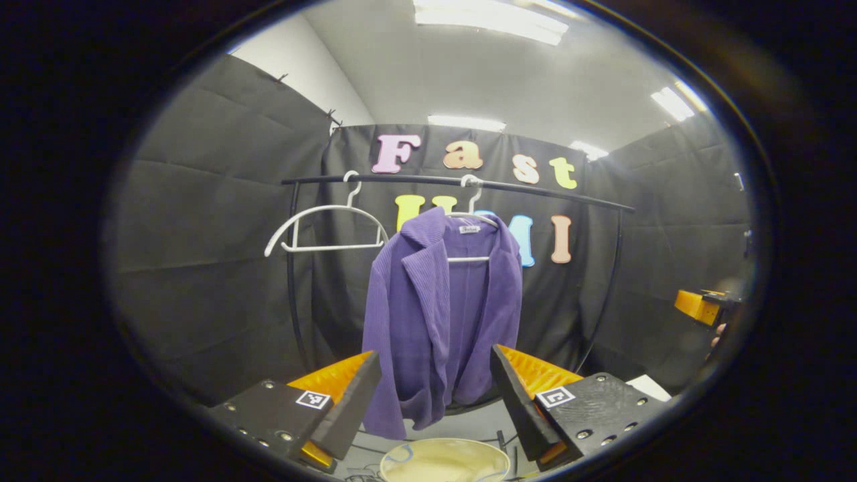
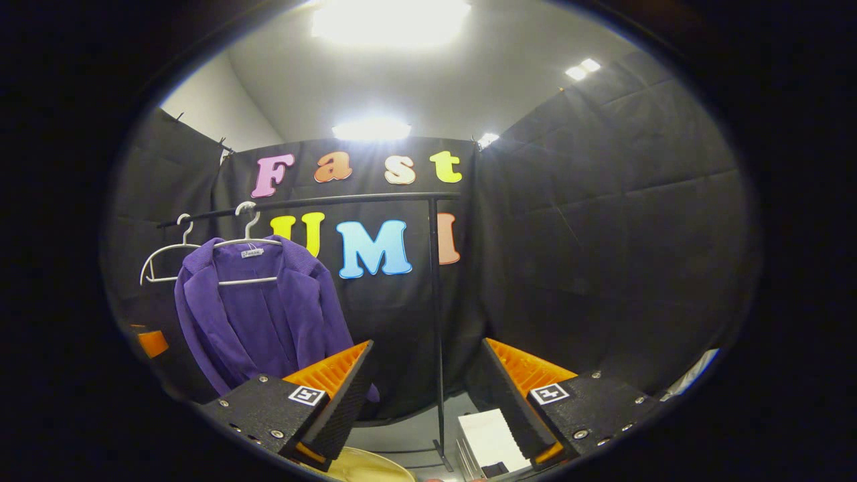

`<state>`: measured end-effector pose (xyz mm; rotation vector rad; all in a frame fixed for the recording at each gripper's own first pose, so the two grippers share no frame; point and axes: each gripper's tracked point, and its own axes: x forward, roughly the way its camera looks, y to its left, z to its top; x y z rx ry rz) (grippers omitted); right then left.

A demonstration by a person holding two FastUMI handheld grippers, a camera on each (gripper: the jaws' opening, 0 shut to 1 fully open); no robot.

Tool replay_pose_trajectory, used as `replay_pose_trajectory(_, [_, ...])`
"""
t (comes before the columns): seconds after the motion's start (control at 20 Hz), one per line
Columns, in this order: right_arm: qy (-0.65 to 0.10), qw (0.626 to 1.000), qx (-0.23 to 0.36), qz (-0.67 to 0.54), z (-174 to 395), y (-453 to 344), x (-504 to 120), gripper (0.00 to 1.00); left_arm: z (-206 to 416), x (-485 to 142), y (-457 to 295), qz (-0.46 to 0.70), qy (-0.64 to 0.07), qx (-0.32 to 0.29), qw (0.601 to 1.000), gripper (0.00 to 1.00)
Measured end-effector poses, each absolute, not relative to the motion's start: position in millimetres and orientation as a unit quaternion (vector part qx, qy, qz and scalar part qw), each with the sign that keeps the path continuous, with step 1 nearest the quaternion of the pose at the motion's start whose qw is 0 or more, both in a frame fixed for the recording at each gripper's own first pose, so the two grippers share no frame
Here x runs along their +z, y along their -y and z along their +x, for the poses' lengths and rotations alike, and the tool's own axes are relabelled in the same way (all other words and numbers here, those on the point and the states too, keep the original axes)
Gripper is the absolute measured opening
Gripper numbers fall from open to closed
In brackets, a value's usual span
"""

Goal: Grasp the clothes on the hanger with both hands and then place them into the laundry hamper below.

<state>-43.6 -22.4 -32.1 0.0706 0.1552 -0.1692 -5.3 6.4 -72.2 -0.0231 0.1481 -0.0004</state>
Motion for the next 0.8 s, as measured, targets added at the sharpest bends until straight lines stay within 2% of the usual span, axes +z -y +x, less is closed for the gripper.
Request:
replay_pose_trajectory(0.2, [-0.08, 0.994, -0.069, 0.035, -38, 16, -21, 0.95, -7, -70, -7, 0.0, -0.071, 0.014, 0.997, 0.95])
replay_pose_trajectory(0.25, [-0.082, 0.994, -0.062, 0.039, -32, 13, -19, 0.95, -4, -67, -7, -0.002, -0.068, 0.017, 0.998, 1.0])
replay_pose_trajectory(0.3, [-0.084, 0.994, -0.053, 0.046, -26, 8, -18, 0.95, -1, -61, -6, -0.005, -0.065, 0.019, 0.998, 1.0])
replay_pose_trajectory(0.35, [-0.085, 0.994, -0.039, 0.056, -16, -1, -16, 0.95, 3, -56, -5, -0.01, -0.063, 0.02, 0.998, 0.95])
replay_pose_trajectory(0.4, [-0.084, 0.994, -0.026, 0.065, -6, -9, -13, 0.95, 9, -50, -3, -0.013, -0.062, 0.02, 0.998, 0.95])
replay_pose_trajectory(0.7, [-0.085, 0.989, 0.079, 0.095, 79, -78, -2, 0.94, 49, -22, 7, -0.008, -0.04, 0.036, 0.999, 0.95])
replay_pose_trajectory(0.75, [-0.083, 0.987, 0.096, 0.1, 93, -87, 1, 0.94, 59, -20, 10, -0.016, -0.038, 0.04, 0.998, 1.0])
replay_pose_trajectory(0.8, [-0.084, 0.985, 0.113, 0.102, 107, -98, 2, 0.94, 67, -18, 12, -0.025, -0.038, 0.044, 0.998, 1.0])
